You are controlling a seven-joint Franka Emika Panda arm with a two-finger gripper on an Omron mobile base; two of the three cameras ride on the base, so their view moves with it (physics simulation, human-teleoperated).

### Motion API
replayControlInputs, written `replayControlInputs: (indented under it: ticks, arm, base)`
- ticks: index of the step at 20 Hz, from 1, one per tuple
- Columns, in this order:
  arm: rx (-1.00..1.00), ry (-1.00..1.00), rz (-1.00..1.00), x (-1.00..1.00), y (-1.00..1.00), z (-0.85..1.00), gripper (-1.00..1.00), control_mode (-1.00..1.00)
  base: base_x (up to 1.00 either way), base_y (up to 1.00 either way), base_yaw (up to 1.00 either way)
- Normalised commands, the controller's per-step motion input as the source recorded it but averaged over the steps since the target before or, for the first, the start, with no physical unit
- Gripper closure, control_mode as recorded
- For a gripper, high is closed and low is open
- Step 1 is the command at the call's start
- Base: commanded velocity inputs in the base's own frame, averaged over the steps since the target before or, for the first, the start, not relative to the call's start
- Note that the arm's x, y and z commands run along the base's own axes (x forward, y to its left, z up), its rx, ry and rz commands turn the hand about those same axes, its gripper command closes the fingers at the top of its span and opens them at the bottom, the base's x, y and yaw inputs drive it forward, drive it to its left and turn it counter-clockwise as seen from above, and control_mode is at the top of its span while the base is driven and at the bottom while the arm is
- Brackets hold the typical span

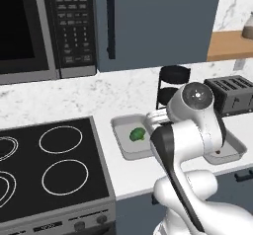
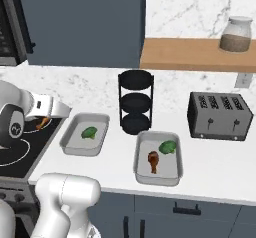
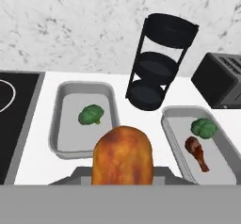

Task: Place one broccoli and one chicken drumstick in each tupperware on the nearby counter, to pack two identical lunches.

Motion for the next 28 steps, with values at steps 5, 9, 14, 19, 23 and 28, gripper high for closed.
replayControlInputs:
  ticks: [5, 9, 14, 19, 23, 28]
  arm:
    - [-0.02, 0.01, -0.05, 0.01, 0.05, -0.07, 1.00, -1.00]
    - [-0.04, 0.03, -0.13, 0.00, 0.00, -0.40, 1.00, -1.00]
    - [0.00, 0.11, -0.01, 0.12, 0.00, -0.70, 1.00, -1.00]
    - [0.21, 0.13, 0.00, 0.57, 0.00, -0.82, 1.00, -1.00]
    - [0.18, 0.03, -0.08, 0.67, 0.00, -0.49, 1.00, -1.00]
    - [0.03, 0.00, -0.31, 0.31, 0.03, -0.27, 1.00, -1.00]
  base:
    - [0.37, 0.66, -0.27]
    - [0.00, 0.00, 0.00]
    - [0.00, 0.00, 0.00]
    - [0.00, 0.00, 0.00]
    - [0.00, 0.00, 0.00]
    - [0.00, 0.00, 0.00]
